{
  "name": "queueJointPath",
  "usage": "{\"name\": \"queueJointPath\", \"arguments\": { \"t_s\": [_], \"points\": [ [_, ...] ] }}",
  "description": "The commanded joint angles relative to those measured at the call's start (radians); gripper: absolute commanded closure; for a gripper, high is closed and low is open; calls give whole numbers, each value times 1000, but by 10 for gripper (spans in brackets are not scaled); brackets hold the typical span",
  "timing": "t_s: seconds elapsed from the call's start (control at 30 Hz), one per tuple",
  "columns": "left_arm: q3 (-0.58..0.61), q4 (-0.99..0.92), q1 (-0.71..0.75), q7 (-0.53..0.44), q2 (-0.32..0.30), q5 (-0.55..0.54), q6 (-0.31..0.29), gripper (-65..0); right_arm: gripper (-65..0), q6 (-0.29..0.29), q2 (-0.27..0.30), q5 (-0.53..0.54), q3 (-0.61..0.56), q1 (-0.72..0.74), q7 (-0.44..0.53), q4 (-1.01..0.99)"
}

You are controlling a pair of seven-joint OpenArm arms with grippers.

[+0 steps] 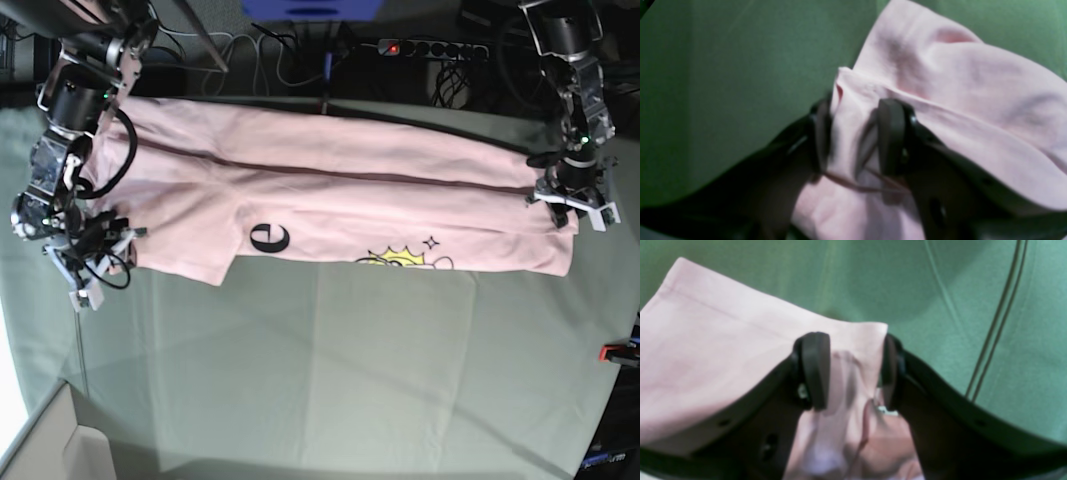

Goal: Layout the t-shirt on the table in an organized manner, then fold the t-shirt properly

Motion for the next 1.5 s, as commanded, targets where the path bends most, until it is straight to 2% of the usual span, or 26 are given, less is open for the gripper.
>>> {"name": "queueJointPath", "arguments": {
  "t_s": [0.0,0.1,0.23,0.43,0.53,0.67,0.8,0.87,1.0,1.27,1.33,1.4,1.47],
  "points": [
    [-2,15,-9,-16,-14,0,-3,-230,-257,-1,11,12,2,24,17,13],
    [-2,15,-9,-16,-14,-2,-3,-230,-197,-1,11,12,-2,30,17,13],
    [-2,15,-9,-16,-14,1,-3,-230,0,-1,9,12,-4,45,17,13],
    [-2,15,-9,-16,-16,-2,-3,-230,0,-1,9,12,1,39,12,30],
    [-2,15,-9,-16,-16,-2,-3,-230,0,-1,5,14,4,7,4,127],
    [-3,15,-9,-16,-16,-2,-3,-230,0,-1,-61,12,8,-105,1,363],
    [-2,15,-9,-16,-16,-3,-3,-230,0,-1,-121,10,59,-202,-51,515],
    [-2,15,-11,-16,-16,-3,-3,-230,0,-1,-139,10,99,-231,-55,532],
    [-2,16,-11,-16,-18,-3,-3,-230,0,-1,-141,14,162,-266,-57,526],
    [-2,23,-12,-16,-19,-3,-3,-231,0,-1,-139,14,202,-274,-54,409],
    [-2,41,-11,-16,-18,-3,-3,-261,0,-1,-141,14,200,-276,-54,392],
    [-2,59,-6,-16,-16,-3,-3,-331,-6,-1,-144,14,199,-280,-55,379],
    [-2,87,-1,-15,-16,-3,-3,-433,-54,-1,-150,14,197,-294,-55,365]
  ]
}}
